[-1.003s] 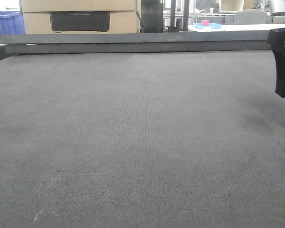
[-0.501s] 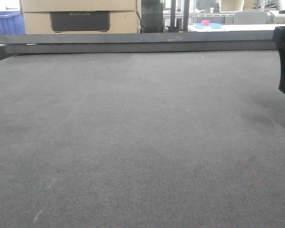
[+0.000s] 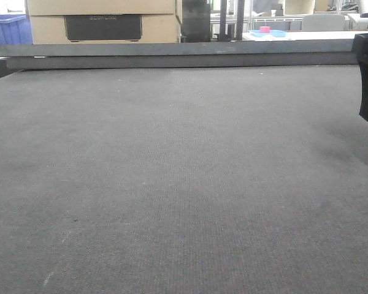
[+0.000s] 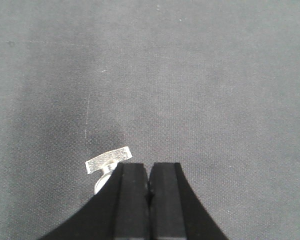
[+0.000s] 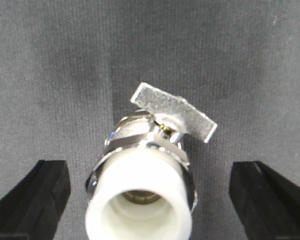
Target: Place valve from conveyor to right shelf box
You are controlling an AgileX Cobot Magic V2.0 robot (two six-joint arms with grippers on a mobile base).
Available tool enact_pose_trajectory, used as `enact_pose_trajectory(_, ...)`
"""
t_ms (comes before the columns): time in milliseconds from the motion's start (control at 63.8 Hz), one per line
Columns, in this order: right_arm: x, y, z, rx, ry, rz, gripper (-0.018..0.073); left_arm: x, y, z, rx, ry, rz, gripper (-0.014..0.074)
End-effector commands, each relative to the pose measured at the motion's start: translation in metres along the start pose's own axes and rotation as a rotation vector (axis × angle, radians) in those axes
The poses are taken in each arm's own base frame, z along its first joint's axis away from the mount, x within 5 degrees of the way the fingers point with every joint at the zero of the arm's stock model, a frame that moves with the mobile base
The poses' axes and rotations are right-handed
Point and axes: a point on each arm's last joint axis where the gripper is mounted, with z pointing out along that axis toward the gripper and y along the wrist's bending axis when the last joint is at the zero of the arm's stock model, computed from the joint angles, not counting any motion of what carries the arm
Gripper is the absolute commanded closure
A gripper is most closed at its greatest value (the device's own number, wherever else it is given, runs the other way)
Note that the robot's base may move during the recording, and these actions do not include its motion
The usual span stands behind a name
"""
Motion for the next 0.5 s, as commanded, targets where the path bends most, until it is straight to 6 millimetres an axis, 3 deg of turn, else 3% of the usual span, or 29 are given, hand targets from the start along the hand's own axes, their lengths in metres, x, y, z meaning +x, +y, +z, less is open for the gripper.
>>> enact_pose_trajectory(0,0.0001,-0.0014,0.0011,0.019,-0.002,-0.014,0.0032,-0.0021,-0.0019,-0.0024,0.012,-0.013,-0.005,0.0708)
enact_pose_trajectory(486,-0.0019,-0.0021,0.0101,0.024,0.031,-0.013,0.0064,-0.0015,-0.0019,-0.0024,0.011,-0.007,-0.005,0.0708)
